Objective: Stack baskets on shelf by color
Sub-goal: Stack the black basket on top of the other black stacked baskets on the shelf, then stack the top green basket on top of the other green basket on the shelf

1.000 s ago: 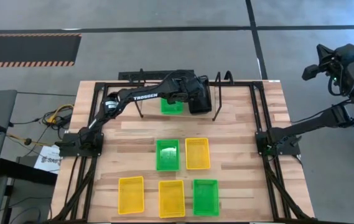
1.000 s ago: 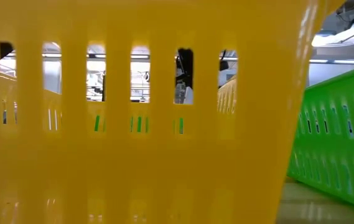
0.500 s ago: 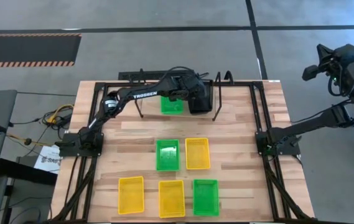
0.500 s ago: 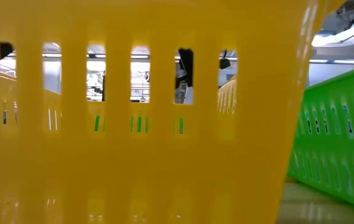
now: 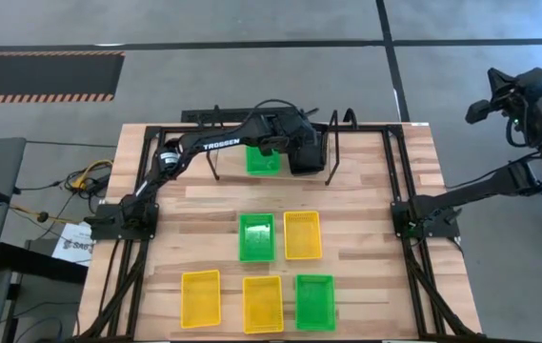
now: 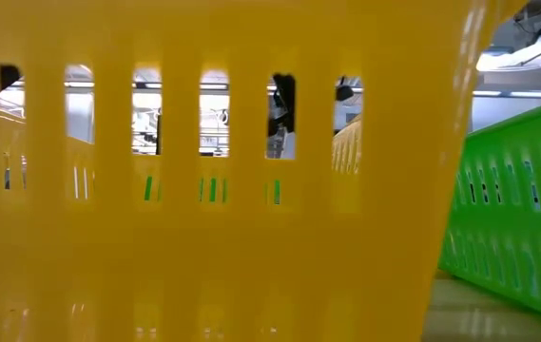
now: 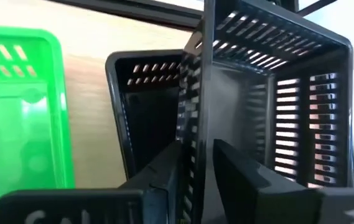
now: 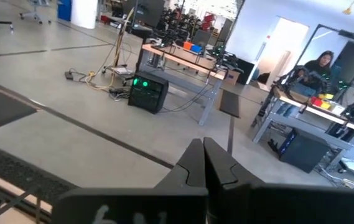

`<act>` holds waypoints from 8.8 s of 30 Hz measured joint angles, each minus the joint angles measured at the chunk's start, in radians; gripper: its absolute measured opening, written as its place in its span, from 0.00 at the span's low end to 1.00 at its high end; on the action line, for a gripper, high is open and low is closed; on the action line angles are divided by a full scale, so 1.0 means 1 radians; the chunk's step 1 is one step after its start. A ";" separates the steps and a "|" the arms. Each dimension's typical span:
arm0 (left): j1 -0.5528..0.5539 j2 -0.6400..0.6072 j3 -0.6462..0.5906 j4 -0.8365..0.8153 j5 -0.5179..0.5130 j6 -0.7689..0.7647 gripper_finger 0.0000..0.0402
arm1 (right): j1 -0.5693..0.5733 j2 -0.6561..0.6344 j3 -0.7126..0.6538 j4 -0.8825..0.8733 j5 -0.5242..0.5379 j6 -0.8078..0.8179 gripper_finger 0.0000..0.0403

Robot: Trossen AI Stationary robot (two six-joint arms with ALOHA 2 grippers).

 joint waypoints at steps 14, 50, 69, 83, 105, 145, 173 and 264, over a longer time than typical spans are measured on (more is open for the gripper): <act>-0.063 0.000 0.000 -0.032 -0.062 -0.050 0.01 | 0.002 -0.030 0.002 0.000 -0.024 -0.018 0.00; -0.106 0.001 0.127 -0.253 -0.263 -0.204 0.00 | 0.003 -0.029 0.001 0.000 -0.049 -0.052 0.00; -0.111 0.053 0.110 -0.207 -0.253 -0.213 0.00 | 0.002 -0.028 0.001 0.000 -0.052 -0.055 0.00; -0.101 0.089 0.125 -0.209 -0.220 -0.175 0.00 | 0.002 -0.028 0.001 0.000 -0.059 -0.072 0.00; -0.073 0.089 0.124 -0.167 -0.125 -0.078 0.03 | 0.002 -0.028 0.001 0.000 -0.059 -0.097 0.00; -0.304 -0.318 0.231 -0.583 -0.376 0.119 0.24 | 0.002 -0.029 0.002 0.000 -0.395 -0.029 0.06; -0.892 -0.910 -0.380 -0.759 -0.440 0.080 0.24 | 0.090 0.341 -0.297 0.002 -1.172 0.752 0.01; -0.592 -0.728 -0.741 -0.070 -0.206 -0.085 0.00 | 0.325 0.423 -0.667 0.103 -0.880 0.969 0.01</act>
